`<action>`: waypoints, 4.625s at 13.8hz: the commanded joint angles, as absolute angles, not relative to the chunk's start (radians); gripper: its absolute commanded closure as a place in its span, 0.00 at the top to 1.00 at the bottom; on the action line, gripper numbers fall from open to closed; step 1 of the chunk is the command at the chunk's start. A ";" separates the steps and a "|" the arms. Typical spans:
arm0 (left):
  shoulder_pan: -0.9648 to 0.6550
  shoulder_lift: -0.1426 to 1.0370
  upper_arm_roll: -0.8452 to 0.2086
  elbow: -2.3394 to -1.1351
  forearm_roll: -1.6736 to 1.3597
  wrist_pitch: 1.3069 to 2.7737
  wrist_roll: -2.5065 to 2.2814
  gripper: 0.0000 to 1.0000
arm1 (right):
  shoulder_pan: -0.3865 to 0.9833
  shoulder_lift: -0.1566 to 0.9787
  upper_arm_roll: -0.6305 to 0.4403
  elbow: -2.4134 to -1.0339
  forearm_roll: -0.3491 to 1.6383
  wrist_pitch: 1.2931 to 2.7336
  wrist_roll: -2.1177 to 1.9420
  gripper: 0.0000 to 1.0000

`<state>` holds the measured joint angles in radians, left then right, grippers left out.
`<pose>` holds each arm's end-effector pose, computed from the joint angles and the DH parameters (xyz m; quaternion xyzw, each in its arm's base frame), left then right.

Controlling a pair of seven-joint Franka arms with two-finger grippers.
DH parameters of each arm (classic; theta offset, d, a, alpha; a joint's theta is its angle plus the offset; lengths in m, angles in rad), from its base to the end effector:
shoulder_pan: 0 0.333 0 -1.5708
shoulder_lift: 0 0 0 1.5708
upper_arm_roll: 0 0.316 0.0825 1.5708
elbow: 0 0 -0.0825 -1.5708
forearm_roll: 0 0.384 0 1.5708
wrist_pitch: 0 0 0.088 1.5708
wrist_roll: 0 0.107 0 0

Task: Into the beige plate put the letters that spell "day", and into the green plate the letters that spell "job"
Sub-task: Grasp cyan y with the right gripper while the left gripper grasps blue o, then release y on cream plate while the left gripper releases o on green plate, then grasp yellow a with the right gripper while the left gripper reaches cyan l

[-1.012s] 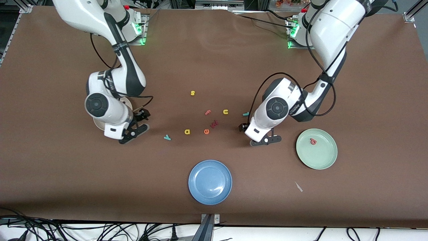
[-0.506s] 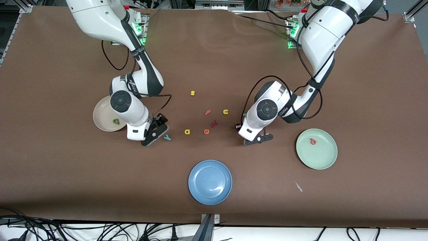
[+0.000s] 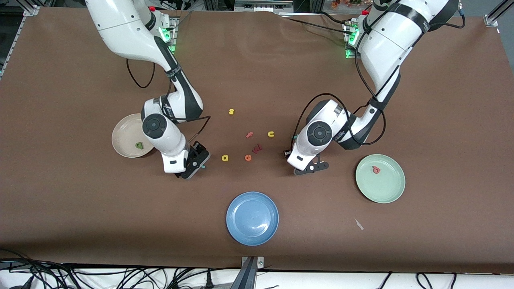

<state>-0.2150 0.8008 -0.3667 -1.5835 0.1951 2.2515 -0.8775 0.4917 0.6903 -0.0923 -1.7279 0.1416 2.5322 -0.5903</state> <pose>0.5948 -0.3460 0.1814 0.9892 0.1290 -0.0670 0.0194 0.6253 0.2691 0.1963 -0.8981 -0.4354 -0.0605 0.0094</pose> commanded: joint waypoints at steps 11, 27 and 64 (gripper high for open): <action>-0.224 0.818 -0.359 -1.586 0.219 2.276 -0.897 0.00 | 0.488 0.765 -0.083 -1.652 0.158 2.528 -0.649 0.50; 0.063 0.661 -0.357 -1.583 0.368 1.991 -0.214 0.00 | 0.486 0.738 -0.069 -1.562 0.164 2.303 -0.470 0.00; -0.107 0.666 -0.540 -1.690 0.195 2.148 -1.524 1.00 | 0.588 0.736 -0.106 -1.519 0.170 2.230 0.472 1.00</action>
<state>-0.0946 0.6832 -0.5484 -1.6623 0.1954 2.1186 -1.3591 0.5884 0.6668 -0.1065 -1.6136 0.1555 2.2513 0.4396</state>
